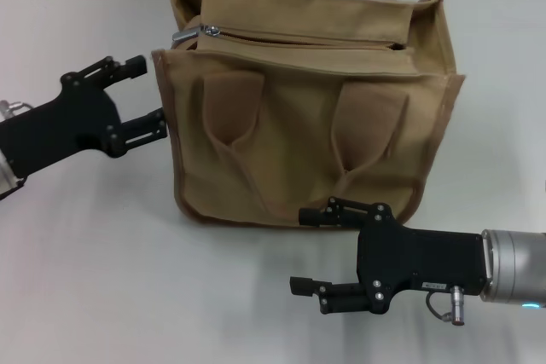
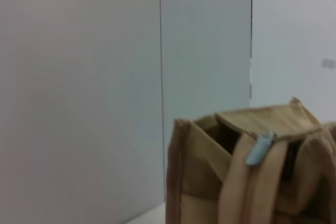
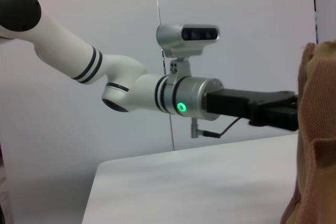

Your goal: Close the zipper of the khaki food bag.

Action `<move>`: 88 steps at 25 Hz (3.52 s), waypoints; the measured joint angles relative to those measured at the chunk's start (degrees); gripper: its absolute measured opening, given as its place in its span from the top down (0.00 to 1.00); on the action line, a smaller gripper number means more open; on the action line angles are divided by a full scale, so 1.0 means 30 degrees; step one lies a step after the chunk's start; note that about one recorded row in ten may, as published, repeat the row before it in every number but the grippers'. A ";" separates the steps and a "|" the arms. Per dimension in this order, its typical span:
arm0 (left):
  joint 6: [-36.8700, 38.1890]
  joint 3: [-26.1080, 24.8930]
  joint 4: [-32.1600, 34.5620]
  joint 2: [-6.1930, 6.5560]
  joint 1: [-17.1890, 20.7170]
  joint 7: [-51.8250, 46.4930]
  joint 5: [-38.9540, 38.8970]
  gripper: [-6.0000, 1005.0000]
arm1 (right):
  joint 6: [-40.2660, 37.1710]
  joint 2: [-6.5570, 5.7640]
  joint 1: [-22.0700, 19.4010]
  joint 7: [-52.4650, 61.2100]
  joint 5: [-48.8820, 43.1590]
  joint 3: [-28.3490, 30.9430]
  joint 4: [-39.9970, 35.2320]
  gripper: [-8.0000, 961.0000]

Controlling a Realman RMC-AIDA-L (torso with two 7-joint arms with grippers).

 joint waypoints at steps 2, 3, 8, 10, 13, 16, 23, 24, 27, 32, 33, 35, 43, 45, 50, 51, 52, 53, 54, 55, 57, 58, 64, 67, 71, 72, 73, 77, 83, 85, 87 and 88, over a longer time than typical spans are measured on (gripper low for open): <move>-0.0578 0.0050 -0.0822 -0.0051 -0.0509 0.0163 -0.1088 0.22 | 0.0001 0.0001 0.0004 0.0000 0.0000 -0.0002 0.0111 0.15; -0.0578 0.0050 -0.0822 -0.0051 -0.0509 0.0163 -0.1088 0.22 | 0.0001 0.0001 0.0004 0.0000 0.0000 -0.0002 0.0111 0.15; -0.1388 -0.0060 -0.1906 0.0020 -0.0897 0.0292 -0.3858 0.22 | 0.0002 0.0002 -0.0023 -0.0093 0.0001 -0.0013 0.0428 0.15; -0.1407 -0.0005 -0.1960 -0.0005 -0.0806 0.0442 -0.4453 0.22 | 0.0003 0.0002 -0.0080 -0.0326 -0.0001 0.0015 0.0633 0.15; -0.1425 0.0075 -0.2095 -0.0015 -0.0806 0.0603 -0.4638 0.22 | 0.0071 0.0003 -0.0175 -0.0496 -0.0001 0.0140 0.0734 0.15; -0.1440 0.0306 -0.2294 -0.0004 -0.0837 0.0703 -0.4594 0.22 | 0.0120 0.0002 -0.0192 -0.0552 -0.0001 0.0164 0.0829 0.15; -0.1027 0.0596 -0.2688 -0.0044 -0.0631 0.1655 -0.5077 0.26 | 0.0133 0.0002 -0.0137 -0.0666 -0.0001 0.0205 0.0939 0.15; -0.0962 0.0682 -0.2752 -0.0039 -0.0615 0.1777 -0.5169 0.30 | 0.0134 0.0002 -0.0137 -0.0668 -0.0001 0.0228 0.0939 0.15; -0.0893 0.0878 -0.2863 -0.0041 -0.0601 0.2190 -0.5268 0.42 | 0.0134 0.0002 -0.0138 -0.0676 -0.0001 0.0349 0.0940 0.15; -0.0885 0.0875 -0.3002 -0.0072 -0.0657 0.2695 -0.5293 0.59 | 0.0133 0.0003 -0.0167 -0.0696 -0.0001 0.0427 0.0940 0.15; -0.0885 0.0875 -0.3002 -0.0072 -0.0657 0.2695 -0.5293 0.62 | 0.0133 0.0003 -0.0167 -0.0696 -0.0001 0.0427 0.0940 0.15; -0.0882 0.0883 -0.3092 -0.0072 -0.0701 0.2725 -0.5306 0.71 | 0.0132 0.0002 -0.0171 -0.0699 -0.0001 0.0437 0.0955 0.15; 0.1685 0.0890 -0.3538 -0.0051 -0.0898 0.1799 -0.6040 0.95 | -0.2812 0.0002 -0.0209 -0.3193 -0.0002 0.2945 0.2244 0.15; 0.2013 0.0892 -0.3540 -0.0049 -0.0922 0.1528 -0.6064 0.98 | -0.3407 0.0002 -0.0337 -0.4563 -0.0003 0.3808 0.2733 0.15; 0.2350 0.0793 -0.3547 -0.0056 -0.0935 0.0871 -0.6236 0.98 | -0.3665 0.0002 -0.0531 -0.6423 -0.0001 0.8289 0.4147 0.15; 0.2404 0.0830 -0.3562 -0.0063 -0.0947 0.0674 -0.6301 0.98 | -0.3419 0.0002 -0.0417 -0.6647 -0.0003 0.9004 0.4393 0.15; 0.2497 0.0852 -0.3591 -0.0066 -0.0968 0.0520 -0.6358 0.98 | -0.2704 0.0002 -0.0041 -0.7525 -0.0006 1.0137 0.4907 0.15; 0.2632 0.0870 -0.3635 -0.0075 -0.1002 0.0410 -0.6386 0.98 | -0.2704 0.0002 -0.0041 -0.7525 -0.0006 1.0137 0.4907 0.15; 0.2806 0.0869 -0.3679 -0.0082 -0.1030 0.0346 -0.6401 0.98 | -0.2344 0.0000 0.0183 -0.8245 -0.0007 1.0365 0.5156 0.15; 0.2952 0.0869 -0.3722 -0.0083 -0.1052 0.0314 -0.6421 0.98 | -0.2025 0.0001 0.0389 -0.9100 -0.0008 1.0500 0.5433 0.15; 0.3532 0.0869 -0.3947 -0.0088 -0.1089 0.0271 -0.6626 0.98 | -0.1528 0.0002 0.0757 -1.1237 -0.0008 1.0979 0.6326 0.15; 0.3532 0.0869 -0.3947 -0.0088 -0.1089 0.0271 -0.6626 0.98 | -0.1528 0.0002 0.0757 -1.1237 -0.0008 1.0979 0.6326 0.15; 0.4155 0.0827 -0.4033 -0.0091 -0.1160 -0.0026 -0.6852 0.98 | -0.1981 -0.0143 0.1395 -0.6280 -0.0250 1.1396 0.5990 0.15; 0.4274 0.0810 -0.4045 -0.0091 -0.1350 -0.0223 -0.6863 0.98 | -0.2363 -0.0137 0.1850 0.2472 -0.0541 1.1374 0.4678 0.15; 0.4309 0.0864 -0.4126 -0.0092 -0.1559 -0.0253 -0.6864 0.98 | -0.2467 -0.0114 0.2236 0.7020 -0.1109 1.1377 0.4211 0.15; 0.4324 0.0900 -0.4253 -0.0092 -0.1725 -0.0257 -0.6865 0.98 | -0.2396 -0.0118 0.2464 0.8269 -0.1224 1.1377 0.4206 0.15; 0.4324 0.0900 -0.4253 -0.0092 -0.1725 -0.0257 -0.6865 0.98 | -0.2396 -0.0118 0.2464 0.8269 -0.1224 1.1377 0.4206 0.15; 0.4263 0.1050 -0.4524 -0.0091 -0.2288 -0.0259 -0.6865 0.98 | -0.1768 -0.0053 0.2819 0.9254 -0.1246 1.1518 0.4493 0.15; 0.4229 0.1124 -0.4909 -0.0092 -0.2805 -0.0255 -0.6865 0.98 | -0.0621 -0.0037 0.3398 0.9826 -0.1249 1.1459 0.5053 0.15; 0.4255 0.1124 -0.4923 -0.0092 -0.2924 -0.0255 -0.6864 0.98 | -0.0108 -0.0023 0.3616 0.9993 -0.1282 1.1421 0.5237 0.15; 0.4286 0.1125 -0.4960 -0.0092 -0.3101 -0.0253 -0.6864 0.98 | 0.0319 -0.0007 0.3784 1.0080 -0.1372 1.1416 0.5399 0.15; 0.4286 0.1125 -0.4960 -0.0092 -0.3101 -0.0253 -0.6864 0.98 | 0.0554 -0.0002 0.3851 1.0106 -0.1421 1.1414 0.5437 0.15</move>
